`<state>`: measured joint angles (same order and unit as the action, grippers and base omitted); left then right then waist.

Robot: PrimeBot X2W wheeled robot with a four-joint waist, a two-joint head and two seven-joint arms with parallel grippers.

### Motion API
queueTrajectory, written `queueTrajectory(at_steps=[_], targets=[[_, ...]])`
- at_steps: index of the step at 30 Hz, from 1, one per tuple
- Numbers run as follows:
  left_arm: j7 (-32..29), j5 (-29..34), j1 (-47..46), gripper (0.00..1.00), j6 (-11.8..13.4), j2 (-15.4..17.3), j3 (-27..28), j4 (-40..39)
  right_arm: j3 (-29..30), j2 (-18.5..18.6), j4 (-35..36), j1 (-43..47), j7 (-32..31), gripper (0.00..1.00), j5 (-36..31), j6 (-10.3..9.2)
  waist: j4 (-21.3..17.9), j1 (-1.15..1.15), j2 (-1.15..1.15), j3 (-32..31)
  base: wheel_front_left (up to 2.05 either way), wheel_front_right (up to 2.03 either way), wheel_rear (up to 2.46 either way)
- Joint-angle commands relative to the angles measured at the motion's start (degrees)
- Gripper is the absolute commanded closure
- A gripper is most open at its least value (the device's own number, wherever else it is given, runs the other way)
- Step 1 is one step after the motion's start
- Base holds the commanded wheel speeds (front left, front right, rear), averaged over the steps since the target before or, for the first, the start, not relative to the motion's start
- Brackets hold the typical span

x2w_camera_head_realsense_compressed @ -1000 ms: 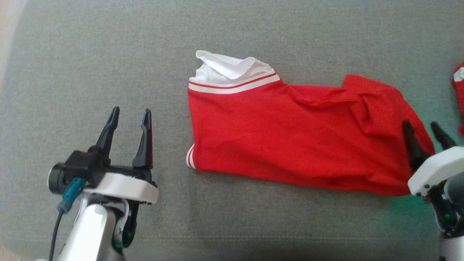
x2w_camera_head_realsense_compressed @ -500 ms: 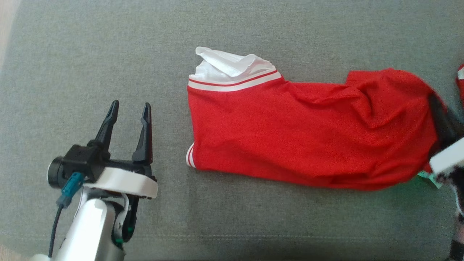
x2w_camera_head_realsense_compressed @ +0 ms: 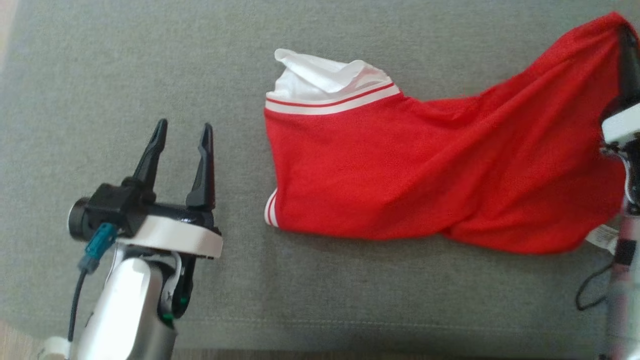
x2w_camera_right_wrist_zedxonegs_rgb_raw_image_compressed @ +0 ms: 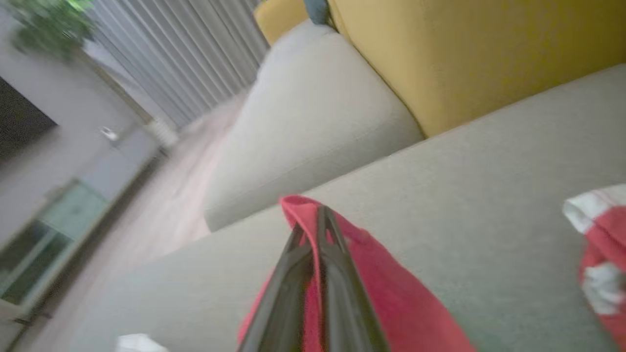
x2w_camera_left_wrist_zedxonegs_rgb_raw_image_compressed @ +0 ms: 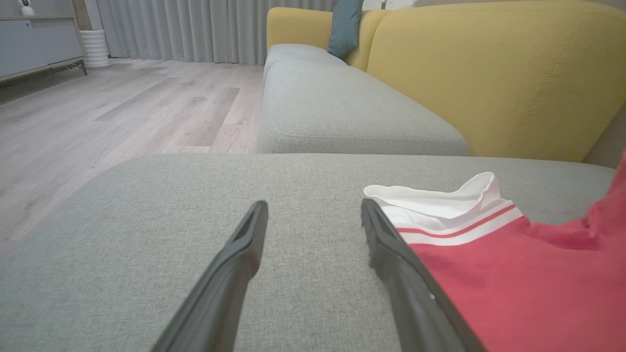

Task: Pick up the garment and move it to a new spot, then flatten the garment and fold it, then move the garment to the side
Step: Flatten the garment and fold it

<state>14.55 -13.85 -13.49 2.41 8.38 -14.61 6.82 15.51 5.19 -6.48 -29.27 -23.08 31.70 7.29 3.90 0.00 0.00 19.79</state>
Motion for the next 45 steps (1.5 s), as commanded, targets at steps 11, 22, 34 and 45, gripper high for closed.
queueTrajectory(at_steps=[11, 22, 34, 45], targets=[[0.44, 0.40, -2.59, 0.00, -1.32, -0.85, 2.80, -1.41, 4.85, 1.99, -18.56, -1.89, 5.19, 1.00, -10.39, 0.20, 1.40, 0.00, 0.00, 2.66, 0.00, 0.00, 0.00], [0.44, 1.79, -0.10, 0.00, -1.72, -0.59, 4.09, 0.53, -3.19, 4.16, -9.18, 9.78, 21.78, 0.00, -15.91, 0.20, -0.24, 0.00, 0.00, -2.83, 0.00, 0.00, 0.00], [-0.18, 1.61, 3.66, 0.00, -0.58, 0.80, 4.98, -0.11, -10.09, -0.52, 14.90, 25.90, 23.72, 0.00, -21.60, 0.20, -1.44, 0.00, 0.00, -7.68, 0.00, 0.00, 0.00], [-1.57, 1.18, 4.48, 0.00, -0.15, 1.41, 4.52, -1.55, -11.60, -2.10, 18.89, 29.82, 22.16, 0.00, -20.75, 0.20, -1.81, 0.00, 0.00, -7.72, 0.00, 0.00, 0.00]])
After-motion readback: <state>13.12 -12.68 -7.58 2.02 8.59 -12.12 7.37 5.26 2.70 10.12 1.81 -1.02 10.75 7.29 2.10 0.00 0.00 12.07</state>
